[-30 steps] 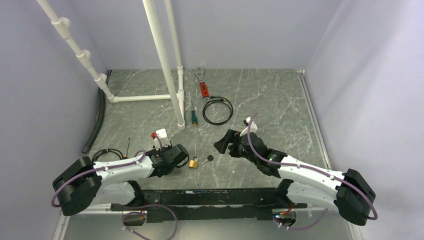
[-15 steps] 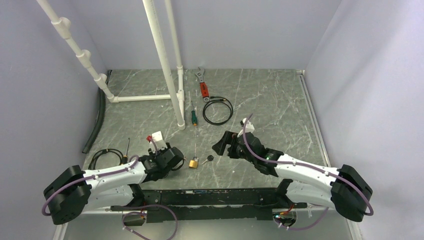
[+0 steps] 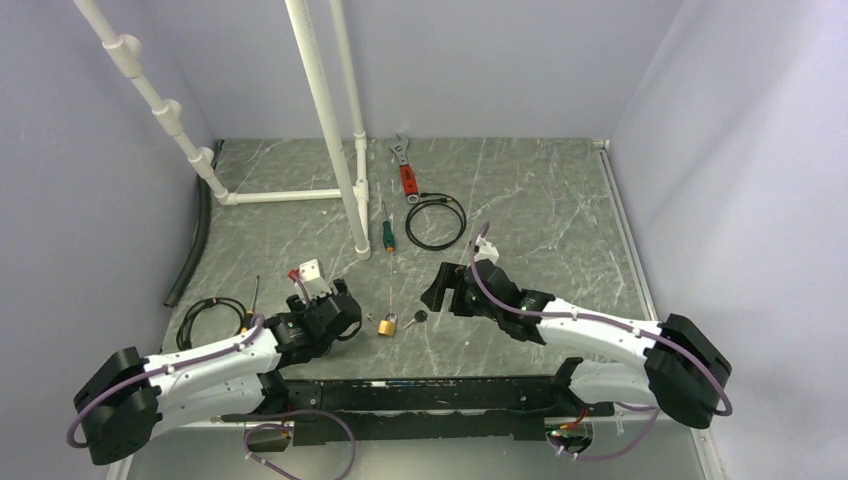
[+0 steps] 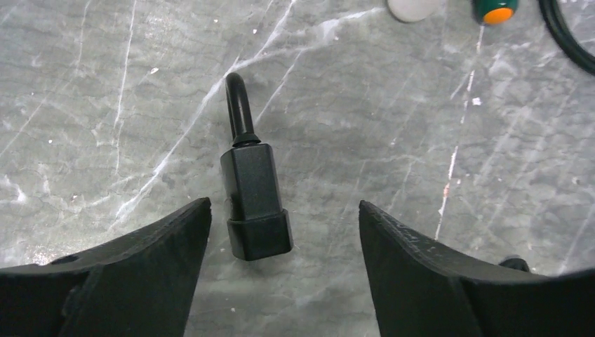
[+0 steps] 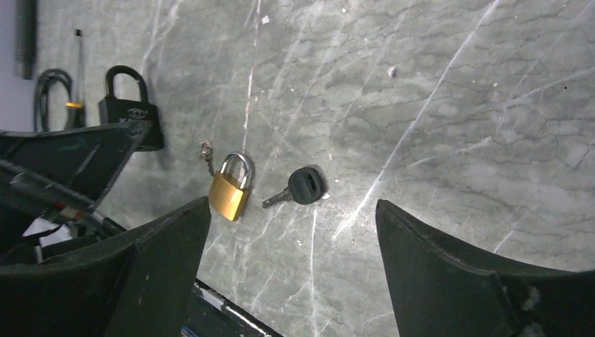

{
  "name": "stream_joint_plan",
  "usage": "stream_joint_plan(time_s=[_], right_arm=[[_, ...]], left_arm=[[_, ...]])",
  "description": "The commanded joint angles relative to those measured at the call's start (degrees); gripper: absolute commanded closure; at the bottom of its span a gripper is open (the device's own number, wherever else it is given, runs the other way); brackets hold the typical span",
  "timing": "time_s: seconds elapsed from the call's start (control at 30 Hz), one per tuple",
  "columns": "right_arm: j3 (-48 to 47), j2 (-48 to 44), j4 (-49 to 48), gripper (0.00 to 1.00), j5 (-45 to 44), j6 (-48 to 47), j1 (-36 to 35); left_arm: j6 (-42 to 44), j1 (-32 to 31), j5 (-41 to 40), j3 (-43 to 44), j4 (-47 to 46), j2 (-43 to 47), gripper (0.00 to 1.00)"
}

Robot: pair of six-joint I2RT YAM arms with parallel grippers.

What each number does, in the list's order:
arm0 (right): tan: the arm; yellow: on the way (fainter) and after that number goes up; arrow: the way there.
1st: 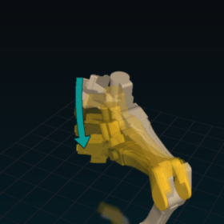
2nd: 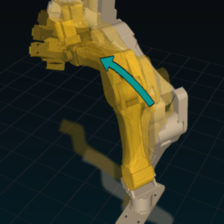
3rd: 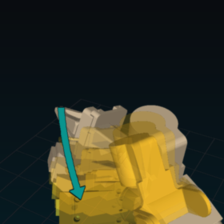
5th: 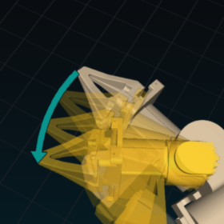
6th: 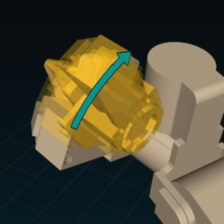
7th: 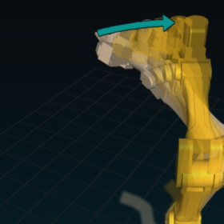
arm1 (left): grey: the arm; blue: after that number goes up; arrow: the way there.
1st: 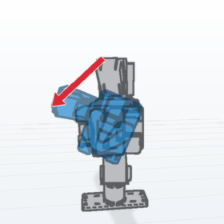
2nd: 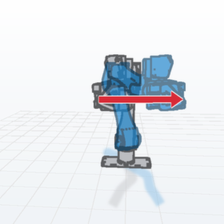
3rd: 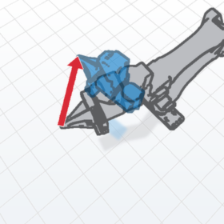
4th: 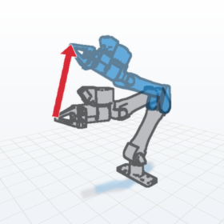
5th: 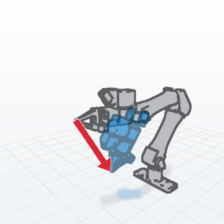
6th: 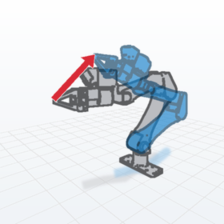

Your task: Unlock with the key

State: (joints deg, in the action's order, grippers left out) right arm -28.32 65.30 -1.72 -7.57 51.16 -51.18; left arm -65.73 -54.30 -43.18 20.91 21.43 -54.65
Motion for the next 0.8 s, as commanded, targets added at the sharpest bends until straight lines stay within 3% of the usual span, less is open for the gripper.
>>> stream_joint_plan(time_s=[0.0, 0.2, 0.47, 0.77], right_arm=[[-6.5, 5.3, 5.5, 0.13, -1.4, -0.3, -0.1], [-17.1, 16.4, 17.3, 0.21, -2.0, 2.4, -1.5], [-30.7, 28.0, 34.0, 0.28, -10.5, 6.0, -7.2], [-36.6, 37.0, 39.9, 0.38, -10.9, 10.6, -9.7]], left_arm=[[2.5, -0.3, 0.5, 1.4, 1.3, 4.0, 0.16], [7.2, -0.4, 2.8, 4.8, 4.2, 6.5, 0.05], [9.4, -0.7, 3.0, 12.7, 15.2, 9.2, 0.05], [16.1, -0.7, 2.9, 24.3, 27.9, 9.8, 0.08]])
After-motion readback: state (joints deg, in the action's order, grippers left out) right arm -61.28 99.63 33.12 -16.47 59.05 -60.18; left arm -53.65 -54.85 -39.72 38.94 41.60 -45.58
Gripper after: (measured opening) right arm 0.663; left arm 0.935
